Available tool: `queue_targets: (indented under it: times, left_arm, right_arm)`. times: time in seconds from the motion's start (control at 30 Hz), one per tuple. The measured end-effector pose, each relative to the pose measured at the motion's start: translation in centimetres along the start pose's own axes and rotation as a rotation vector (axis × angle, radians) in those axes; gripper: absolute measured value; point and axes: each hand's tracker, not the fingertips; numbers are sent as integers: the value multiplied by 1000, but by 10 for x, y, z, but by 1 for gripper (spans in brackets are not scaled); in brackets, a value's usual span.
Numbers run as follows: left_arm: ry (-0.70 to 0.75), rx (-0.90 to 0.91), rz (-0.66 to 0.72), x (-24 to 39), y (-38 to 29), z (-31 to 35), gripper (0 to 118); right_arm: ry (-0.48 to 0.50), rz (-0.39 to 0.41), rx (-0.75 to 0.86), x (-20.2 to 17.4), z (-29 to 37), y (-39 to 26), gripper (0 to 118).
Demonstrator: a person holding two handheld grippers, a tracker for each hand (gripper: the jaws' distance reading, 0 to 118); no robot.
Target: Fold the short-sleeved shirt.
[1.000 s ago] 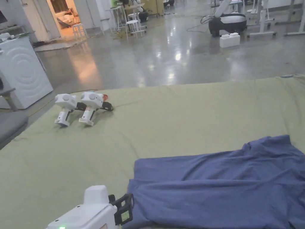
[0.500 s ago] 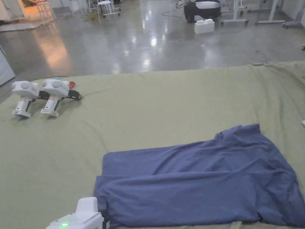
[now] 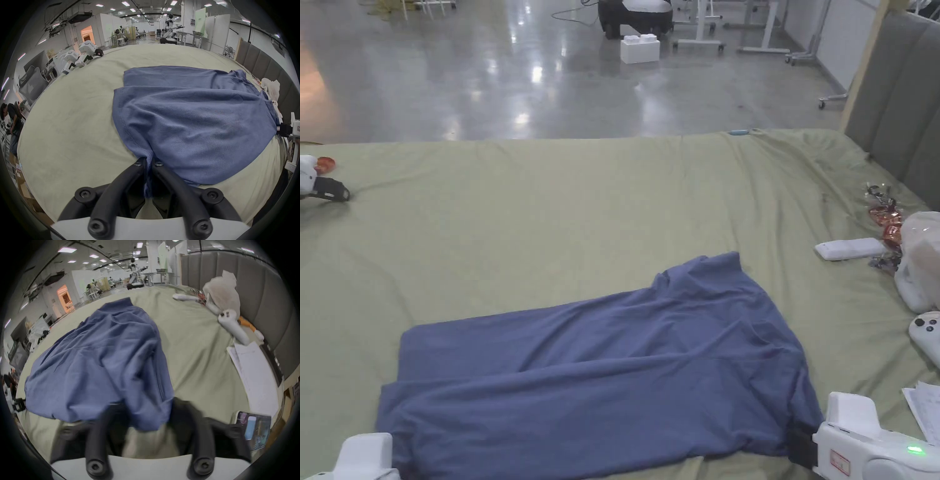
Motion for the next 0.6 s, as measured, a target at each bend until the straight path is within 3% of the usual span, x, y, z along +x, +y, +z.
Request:
queue_targets:
  times: [0.03,0.07,0.13,0.23,0.3,0.4,0.6]
  left_arm:
    - [-8,-1,7,-2,0,3,3]
    - [-20,6,12,-6,1,6,2]
    - [-49,19,48,-16,1,21,0]
    - [-52,103,102,-35,-1,51,0]
    - [-85,125,146,-45,-4,70,0]
    - [-67,127,103,-51,-22,99,0]
    - [-82,57,82,-61,-71,120,0]
  right_arm:
    - [-77,49,17,-2,5,2,10]
    - [-39,36,16,4,8,5,8]
    - [-15,-31,27,12,21,7,8]
    - [-58,-116,56,14,48,7,8]
    - [-39,-111,66,8,70,0,8]
    - [-50,-57,63,2,99,-24,8]
    - [-41,-36,2,4,133,-76,8]
